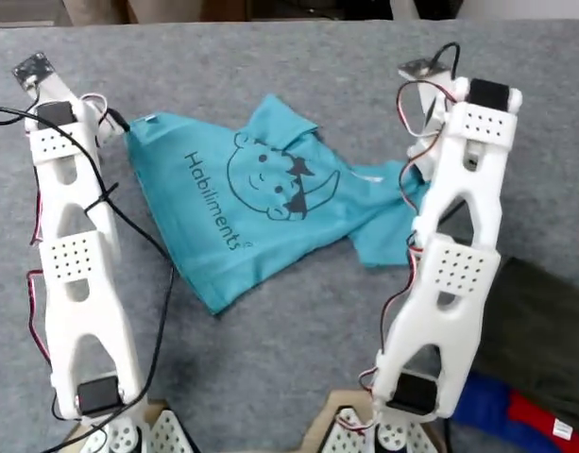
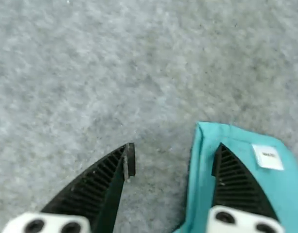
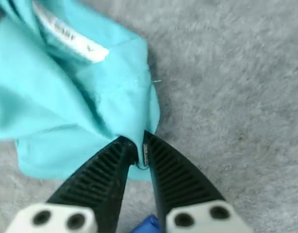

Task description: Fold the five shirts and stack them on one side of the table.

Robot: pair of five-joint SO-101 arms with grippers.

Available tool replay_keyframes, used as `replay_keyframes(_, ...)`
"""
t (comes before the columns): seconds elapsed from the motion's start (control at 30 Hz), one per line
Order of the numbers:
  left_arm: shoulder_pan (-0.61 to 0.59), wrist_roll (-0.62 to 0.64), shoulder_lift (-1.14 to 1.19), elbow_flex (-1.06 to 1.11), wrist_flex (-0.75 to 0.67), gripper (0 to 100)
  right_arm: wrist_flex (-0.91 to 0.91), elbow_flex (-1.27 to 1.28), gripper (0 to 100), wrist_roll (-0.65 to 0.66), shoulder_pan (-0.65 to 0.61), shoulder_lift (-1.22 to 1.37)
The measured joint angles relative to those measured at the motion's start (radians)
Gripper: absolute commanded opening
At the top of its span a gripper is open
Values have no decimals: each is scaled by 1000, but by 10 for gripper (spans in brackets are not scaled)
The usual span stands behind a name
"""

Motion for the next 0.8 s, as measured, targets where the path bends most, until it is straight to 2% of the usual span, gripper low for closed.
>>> replay_keyframes(0.17,35,46,0,-28,5,282,-23,0,4,-60,-21,0)
replay_keyframes(0.37,77,61,0,-28,12,281,-28,0,4,-63,-20,0)
replay_keyframes(0.5,72,94,-2,32,-60,273,-28,0,4,-63,-23,0)
replay_keyframes(0.67,77,97,5,77,-137,199,-28,0,4,-63,-23,0)
replay_keyframes(0.8,87,94,6,114,-181,193,-28,0,4,-63,-23,0)
